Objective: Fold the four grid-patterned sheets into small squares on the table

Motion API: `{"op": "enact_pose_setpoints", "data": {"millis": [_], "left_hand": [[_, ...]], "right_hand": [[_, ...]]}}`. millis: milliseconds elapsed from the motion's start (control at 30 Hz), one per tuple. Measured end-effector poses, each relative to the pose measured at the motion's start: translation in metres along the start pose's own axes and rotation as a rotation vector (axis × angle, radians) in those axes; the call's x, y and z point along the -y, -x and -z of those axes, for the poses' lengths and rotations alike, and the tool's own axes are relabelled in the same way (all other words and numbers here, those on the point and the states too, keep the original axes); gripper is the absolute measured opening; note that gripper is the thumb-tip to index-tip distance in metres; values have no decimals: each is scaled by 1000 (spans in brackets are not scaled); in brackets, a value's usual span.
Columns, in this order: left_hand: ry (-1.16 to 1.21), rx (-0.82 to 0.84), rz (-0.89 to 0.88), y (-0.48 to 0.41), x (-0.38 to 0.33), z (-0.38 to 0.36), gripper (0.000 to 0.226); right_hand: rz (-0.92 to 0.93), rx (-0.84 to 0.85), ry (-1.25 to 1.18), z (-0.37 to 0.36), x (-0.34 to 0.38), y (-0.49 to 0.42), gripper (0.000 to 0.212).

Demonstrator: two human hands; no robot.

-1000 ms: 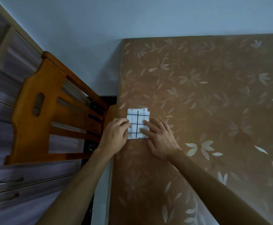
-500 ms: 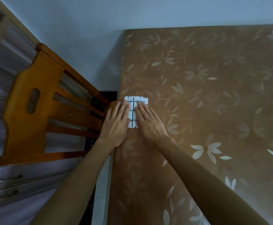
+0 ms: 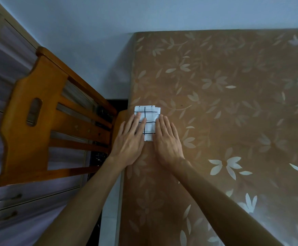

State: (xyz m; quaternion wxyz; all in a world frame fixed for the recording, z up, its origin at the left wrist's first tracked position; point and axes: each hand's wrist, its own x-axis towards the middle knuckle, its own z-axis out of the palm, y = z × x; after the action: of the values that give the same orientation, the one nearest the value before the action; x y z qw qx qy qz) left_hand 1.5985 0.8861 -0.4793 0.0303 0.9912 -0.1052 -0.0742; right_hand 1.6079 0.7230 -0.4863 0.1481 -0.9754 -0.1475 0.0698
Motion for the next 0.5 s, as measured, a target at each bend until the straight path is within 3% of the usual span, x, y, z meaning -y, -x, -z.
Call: {"op": "enact_pose_setpoints", "data": {"millis": [200,267,400,500], "left_hand": [[-58,26,-5,-3,8,5,67],[-31,35,0,-4,5,6,66],[51,112,11,-4,6,12,66],[179,116,38,-5,5,25,64]], "right_hand": [[17,25,-76,9,16,-12,62],[42,5,-68,11,18,-12,63],[111,159,70,10,11,-15,61],[114,167,56,22,15,-14,60]]}}
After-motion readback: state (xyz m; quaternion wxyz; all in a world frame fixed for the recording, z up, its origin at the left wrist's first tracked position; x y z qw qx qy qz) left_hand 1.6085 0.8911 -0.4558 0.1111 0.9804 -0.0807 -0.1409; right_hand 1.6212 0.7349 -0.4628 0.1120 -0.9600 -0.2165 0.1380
